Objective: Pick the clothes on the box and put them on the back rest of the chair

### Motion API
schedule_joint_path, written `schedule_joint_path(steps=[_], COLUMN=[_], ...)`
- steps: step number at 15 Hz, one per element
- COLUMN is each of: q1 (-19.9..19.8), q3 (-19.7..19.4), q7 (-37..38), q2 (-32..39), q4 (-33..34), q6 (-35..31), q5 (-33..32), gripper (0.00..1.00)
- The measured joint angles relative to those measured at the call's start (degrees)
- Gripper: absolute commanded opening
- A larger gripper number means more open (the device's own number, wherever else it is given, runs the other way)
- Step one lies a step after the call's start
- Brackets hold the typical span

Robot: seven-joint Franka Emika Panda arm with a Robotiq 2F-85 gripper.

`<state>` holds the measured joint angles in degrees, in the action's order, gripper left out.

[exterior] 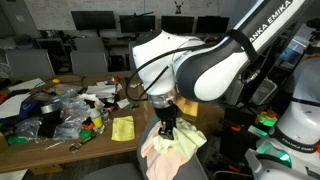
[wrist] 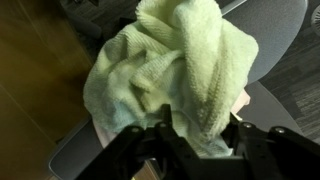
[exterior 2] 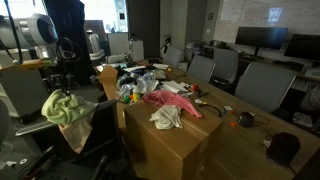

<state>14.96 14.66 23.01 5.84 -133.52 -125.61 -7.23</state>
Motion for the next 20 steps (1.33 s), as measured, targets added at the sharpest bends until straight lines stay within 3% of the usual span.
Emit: schedule_joint_path(steps=[2, 3, 8, 13, 20], q1=[0.0, 0.0, -0.09, -1.31, -10.25], q3=[-0.01, -0.04, -1.41, -3.28, -9.01], q7=[0.17, 0.32, 2.04, 4.76, 6.72], q2=[0.0, 0.0, -1.01, -6.72, -20.16], q4=[0.12, 0.2, 0.94, 1.0, -3.7], q6=[0.0, 0.0, 0.5, 2.48, 4.76], q5=[0.0, 0.0, -1.11, -3.45, -2.95], gripper=[0.97, 1.0, 1.0, 1.0, 1.0])
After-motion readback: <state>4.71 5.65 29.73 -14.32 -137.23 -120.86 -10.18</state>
